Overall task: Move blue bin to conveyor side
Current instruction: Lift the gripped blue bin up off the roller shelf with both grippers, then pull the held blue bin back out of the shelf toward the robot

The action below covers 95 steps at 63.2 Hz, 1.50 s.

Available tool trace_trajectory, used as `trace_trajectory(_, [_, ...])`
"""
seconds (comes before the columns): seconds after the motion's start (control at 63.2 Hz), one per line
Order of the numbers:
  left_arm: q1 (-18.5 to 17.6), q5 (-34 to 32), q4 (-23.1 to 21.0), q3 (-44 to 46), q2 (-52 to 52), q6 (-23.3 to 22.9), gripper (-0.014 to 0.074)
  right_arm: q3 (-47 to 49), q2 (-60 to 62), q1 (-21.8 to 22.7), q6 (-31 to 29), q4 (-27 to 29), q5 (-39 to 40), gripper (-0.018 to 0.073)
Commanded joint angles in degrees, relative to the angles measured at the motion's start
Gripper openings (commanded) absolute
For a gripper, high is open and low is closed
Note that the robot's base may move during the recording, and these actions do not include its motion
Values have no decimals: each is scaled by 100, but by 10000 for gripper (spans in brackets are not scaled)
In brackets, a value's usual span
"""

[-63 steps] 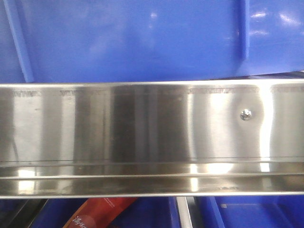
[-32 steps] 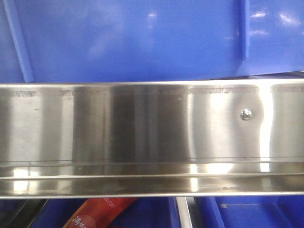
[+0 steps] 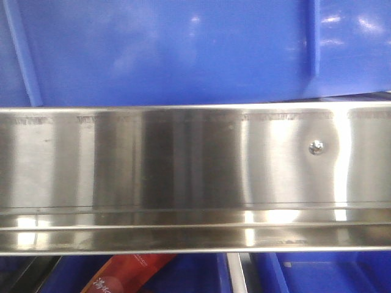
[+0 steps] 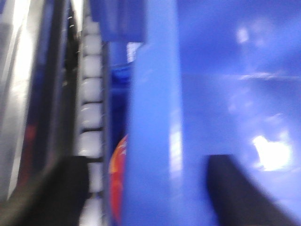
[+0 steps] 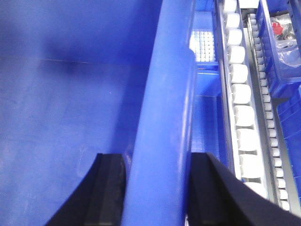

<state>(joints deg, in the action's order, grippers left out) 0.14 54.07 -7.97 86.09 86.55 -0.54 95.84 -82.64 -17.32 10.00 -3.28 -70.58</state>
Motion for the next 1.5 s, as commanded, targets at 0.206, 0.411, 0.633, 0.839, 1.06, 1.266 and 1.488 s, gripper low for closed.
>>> trace_trajectory(0.206, [16,294,-76,-7,3,54,-7,3,41,-2,-1,-66,61,-71])
trace_trajectory(0.411, [16,599,-91,498,-12,54,-8,12,52,-2,-1,-66,61,-71])
trace_trajectory(0.633, [16,1084,-91,1275,-96,54,-8,207,60,-2,-1,-66,61,-71])
trace_trajectory(0.839, [16,1355,-91,1678,-328,54,-11,701,60,-2,-1,-66,61,-71])
trace_trajectory(1.06, [16,1540,-91,1688,-785,-161,-11,937,222,-2,146,-66,61,-81])
trace_trajectory(1.266, [16,1577,-91,1443,-1287,-274,-11,249,872,-2,212,-89,61,-81])
trace_trajectory(1.488, [16,1538,-91,674,-1928,-291,-11,100,1380,-2,212,-89,61,-81])
